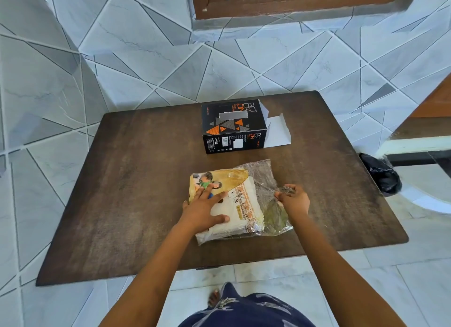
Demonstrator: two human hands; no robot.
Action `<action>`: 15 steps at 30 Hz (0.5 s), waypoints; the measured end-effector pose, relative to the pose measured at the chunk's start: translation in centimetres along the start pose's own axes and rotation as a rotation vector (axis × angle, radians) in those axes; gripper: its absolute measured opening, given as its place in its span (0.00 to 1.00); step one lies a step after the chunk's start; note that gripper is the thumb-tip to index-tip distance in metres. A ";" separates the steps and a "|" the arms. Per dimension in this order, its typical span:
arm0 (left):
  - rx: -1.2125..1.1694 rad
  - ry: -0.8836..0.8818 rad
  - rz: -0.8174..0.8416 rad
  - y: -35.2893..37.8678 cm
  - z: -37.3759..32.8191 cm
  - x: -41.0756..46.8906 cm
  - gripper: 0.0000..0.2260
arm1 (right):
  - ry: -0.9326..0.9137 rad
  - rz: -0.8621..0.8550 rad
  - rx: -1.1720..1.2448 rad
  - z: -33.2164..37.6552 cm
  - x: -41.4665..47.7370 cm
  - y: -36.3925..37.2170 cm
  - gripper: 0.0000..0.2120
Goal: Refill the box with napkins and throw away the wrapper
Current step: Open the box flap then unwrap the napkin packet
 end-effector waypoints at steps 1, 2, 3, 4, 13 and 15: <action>0.000 0.000 0.001 0.0 0.1 0.1 0.33 | -0.005 -0.010 0.006 0.0 -0.1 -0.1 0.15; 0.003 -0.002 0.000 0.0 0.2 0.1 0.33 | -0.030 -0.024 0.004 0.2 -0.1 -0.4 0.14; 0.007 -0.006 -0.004 0.0 0.2 0.1 0.33 | -0.068 -0.041 -0.011 0.4 -0.2 -0.7 0.13; 0.013 -0.011 -0.011 0.0 0.1 0.0 0.33 | -0.114 -0.064 -0.027 0.7 -0.4 -1.0 0.12; 0.105 -0.024 -0.071 -0.1 -0.7 -0.3 0.32 | -0.265 0.003 -0.344 0.6 -3.4 -1.1 0.09; 0.098 -0.028 -0.069 0.0 -0.7 -0.3 0.32 | -0.247 0.050 -0.415 0.1 -3.5 -0.8 0.11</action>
Point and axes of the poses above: each hand's wrist, its own x-axis towards the middle knuckle, its own y-axis out of the palm, z = x × y, the point moved 5 cm from there along x, towards the middle knuckle, and after that the axes turned 8 degrees about y, right-handed, at the moved point
